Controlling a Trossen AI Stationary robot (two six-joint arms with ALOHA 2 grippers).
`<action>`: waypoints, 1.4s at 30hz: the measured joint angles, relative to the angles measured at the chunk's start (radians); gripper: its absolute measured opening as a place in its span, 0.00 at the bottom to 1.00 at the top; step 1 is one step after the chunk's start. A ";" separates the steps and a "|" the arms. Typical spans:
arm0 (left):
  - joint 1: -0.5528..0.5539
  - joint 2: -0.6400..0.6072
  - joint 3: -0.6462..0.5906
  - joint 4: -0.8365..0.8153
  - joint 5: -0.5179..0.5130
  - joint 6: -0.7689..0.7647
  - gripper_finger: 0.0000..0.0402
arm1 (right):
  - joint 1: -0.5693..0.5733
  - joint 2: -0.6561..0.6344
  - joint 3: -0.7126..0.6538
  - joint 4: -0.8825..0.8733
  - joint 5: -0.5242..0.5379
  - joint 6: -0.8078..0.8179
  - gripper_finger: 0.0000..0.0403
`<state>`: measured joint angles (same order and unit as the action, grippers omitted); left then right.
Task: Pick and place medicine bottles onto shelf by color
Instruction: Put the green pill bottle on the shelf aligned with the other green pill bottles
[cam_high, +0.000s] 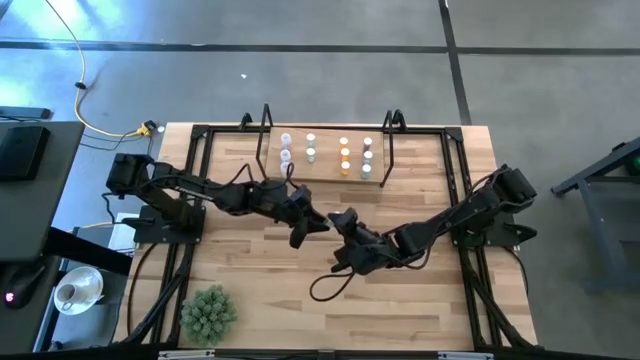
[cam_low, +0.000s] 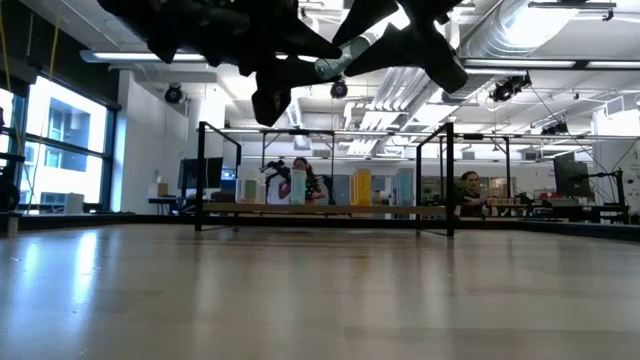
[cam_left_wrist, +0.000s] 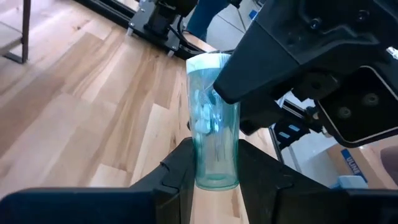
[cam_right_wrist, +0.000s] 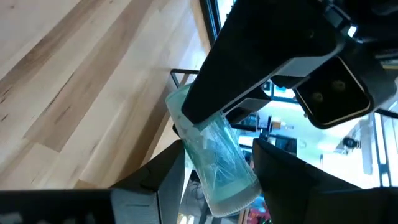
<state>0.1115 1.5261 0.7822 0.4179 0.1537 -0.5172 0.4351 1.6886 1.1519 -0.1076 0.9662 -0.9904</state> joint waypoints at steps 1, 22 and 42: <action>0.008 0.000 0.000 0.001 0.005 0.008 0.22 | 0.000 0.000 0.000 0.000 0.005 0.011 0.43; 0.054 -0.001 0.001 -0.010 -0.046 -0.019 0.22 | -0.017 -0.005 0.003 0.007 0.147 -0.144 0.43; 0.152 -0.001 0.001 -0.003 -0.088 0.287 0.22 | -0.156 -0.113 0.071 0.101 0.114 0.100 0.43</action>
<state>0.2636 1.5249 0.7834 0.4149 0.0657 -0.2306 0.2786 1.5753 1.2226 -0.0068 1.0803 -0.8900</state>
